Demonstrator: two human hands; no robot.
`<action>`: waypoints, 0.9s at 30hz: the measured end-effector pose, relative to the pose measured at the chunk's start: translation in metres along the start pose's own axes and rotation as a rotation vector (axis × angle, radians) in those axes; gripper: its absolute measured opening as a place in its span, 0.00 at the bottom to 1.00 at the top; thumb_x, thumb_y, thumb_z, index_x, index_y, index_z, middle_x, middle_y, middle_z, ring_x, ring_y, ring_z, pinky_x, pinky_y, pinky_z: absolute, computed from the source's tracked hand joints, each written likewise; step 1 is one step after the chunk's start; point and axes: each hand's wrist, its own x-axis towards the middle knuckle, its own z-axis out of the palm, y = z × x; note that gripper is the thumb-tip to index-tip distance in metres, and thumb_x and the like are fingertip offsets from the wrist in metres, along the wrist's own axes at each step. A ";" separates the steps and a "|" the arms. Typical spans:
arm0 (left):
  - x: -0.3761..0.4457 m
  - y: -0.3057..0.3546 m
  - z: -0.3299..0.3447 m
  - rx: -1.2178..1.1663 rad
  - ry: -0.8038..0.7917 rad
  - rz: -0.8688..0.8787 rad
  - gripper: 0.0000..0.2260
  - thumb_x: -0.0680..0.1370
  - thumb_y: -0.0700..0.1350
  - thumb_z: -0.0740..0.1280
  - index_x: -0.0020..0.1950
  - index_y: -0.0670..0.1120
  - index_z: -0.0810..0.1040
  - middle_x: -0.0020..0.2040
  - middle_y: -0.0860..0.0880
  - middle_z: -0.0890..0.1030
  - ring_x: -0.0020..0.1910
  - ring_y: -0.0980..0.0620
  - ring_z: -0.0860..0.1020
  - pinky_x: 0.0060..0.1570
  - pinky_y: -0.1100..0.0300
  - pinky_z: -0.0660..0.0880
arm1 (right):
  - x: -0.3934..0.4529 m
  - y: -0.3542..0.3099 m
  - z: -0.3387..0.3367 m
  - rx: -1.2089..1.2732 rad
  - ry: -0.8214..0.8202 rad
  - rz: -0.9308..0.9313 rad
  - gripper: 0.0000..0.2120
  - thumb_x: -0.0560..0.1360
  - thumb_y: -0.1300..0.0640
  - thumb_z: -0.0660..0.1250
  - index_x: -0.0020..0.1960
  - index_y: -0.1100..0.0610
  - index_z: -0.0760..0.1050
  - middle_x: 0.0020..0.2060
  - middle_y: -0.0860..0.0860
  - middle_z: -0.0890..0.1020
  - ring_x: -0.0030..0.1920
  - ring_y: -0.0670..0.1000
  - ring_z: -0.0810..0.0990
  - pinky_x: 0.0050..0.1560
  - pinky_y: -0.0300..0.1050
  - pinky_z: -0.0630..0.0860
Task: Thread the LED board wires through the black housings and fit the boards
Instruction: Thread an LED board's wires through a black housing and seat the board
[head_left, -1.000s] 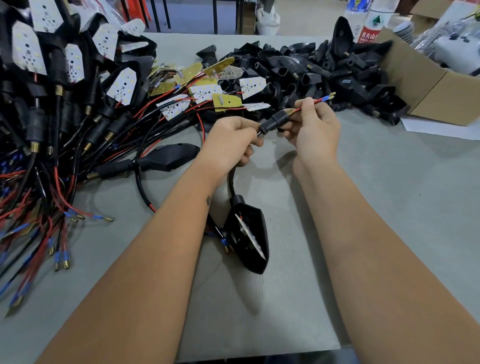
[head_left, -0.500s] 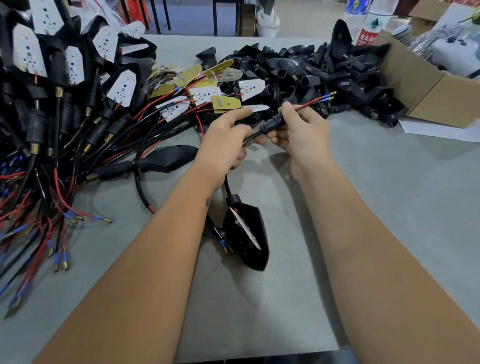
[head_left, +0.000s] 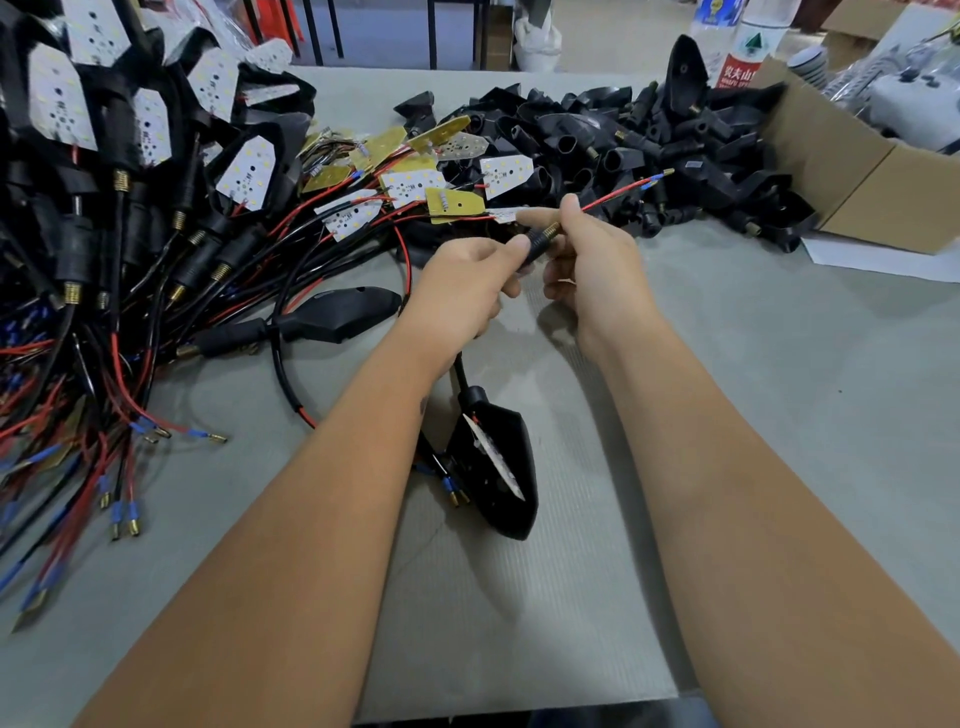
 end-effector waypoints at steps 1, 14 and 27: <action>0.000 -0.001 0.000 0.004 -0.017 0.005 0.14 0.82 0.51 0.62 0.45 0.45 0.79 0.35 0.49 0.76 0.24 0.57 0.65 0.23 0.65 0.61 | 0.000 0.000 -0.001 0.021 0.022 -0.003 0.17 0.83 0.51 0.58 0.46 0.54 0.83 0.25 0.45 0.69 0.26 0.45 0.65 0.28 0.38 0.64; -0.003 0.008 -0.008 -0.031 -0.179 -0.047 0.16 0.81 0.52 0.64 0.39 0.43 0.78 0.29 0.49 0.79 0.27 0.53 0.77 0.27 0.65 0.73 | -0.001 -0.002 -0.001 0.180 0.074 -0.005 0.14 0.82 0.58 0.61 0.40 0.60 0.76 0.25 0.50 0.66 0.24 0.46 0.60 0.24 0.36 0.56; -0.003 0.008 -0.010 0.062 -0.215 -0.063 0.21 0.83 0.54 0.57 0.36 0.45 0.74 0.27 0.51 0.77 0.25 0.54 0.74 0.27 0.65 0.71 | 0.007 0.002 -0.005 0.377 0.162 0.007 0.13 0.83 0.57 0.60 0.42 0.61 0.75 0.27 0.50 0.73 0.26 0.46 0.72 0.27 0.37 0.71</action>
